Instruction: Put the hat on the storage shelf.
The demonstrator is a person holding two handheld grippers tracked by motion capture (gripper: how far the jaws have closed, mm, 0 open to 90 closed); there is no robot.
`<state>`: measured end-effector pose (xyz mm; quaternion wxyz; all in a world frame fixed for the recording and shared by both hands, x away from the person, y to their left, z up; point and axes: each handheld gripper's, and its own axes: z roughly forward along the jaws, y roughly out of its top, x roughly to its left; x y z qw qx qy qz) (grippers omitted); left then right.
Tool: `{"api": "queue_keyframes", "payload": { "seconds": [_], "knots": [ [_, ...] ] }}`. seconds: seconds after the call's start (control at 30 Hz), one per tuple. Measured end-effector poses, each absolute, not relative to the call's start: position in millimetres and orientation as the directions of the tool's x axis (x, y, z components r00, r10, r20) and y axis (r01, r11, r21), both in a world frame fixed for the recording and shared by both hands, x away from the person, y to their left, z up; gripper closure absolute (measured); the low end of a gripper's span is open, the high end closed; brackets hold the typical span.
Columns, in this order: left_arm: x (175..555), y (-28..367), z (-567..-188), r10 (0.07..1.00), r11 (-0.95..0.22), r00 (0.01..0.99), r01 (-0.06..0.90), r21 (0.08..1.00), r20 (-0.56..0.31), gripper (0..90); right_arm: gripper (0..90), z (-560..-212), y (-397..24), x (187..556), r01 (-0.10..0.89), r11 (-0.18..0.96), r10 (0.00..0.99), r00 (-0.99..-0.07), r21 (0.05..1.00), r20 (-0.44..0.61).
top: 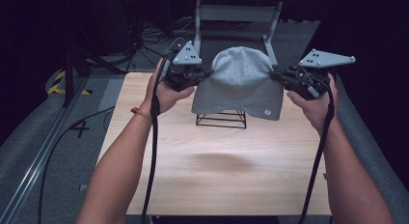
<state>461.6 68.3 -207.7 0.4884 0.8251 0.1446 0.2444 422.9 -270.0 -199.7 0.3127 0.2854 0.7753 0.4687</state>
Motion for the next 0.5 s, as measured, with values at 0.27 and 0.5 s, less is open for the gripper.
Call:
{"api": "queue_keyframes", "payload": {
  "seconds": [0.27, 0.5],
  "knots": [
    [489, 69, -196, 0.529, -0.462, 0.808, 0.018, 0.887, 0.259, 86.0, 86.3, -182, -262, 451, 0.143, 0.396, 0.757, -0.61, 0.907, -0.234],
    [512, 64, -193, 0.562, -0.443, 0.79, 0.037, 0.896, 0.246, 86.0, 86.3, -183, -253, 476, 0.161, 0.419, 0.78, -0.567, 0.893, -0.264]
  ]
}}
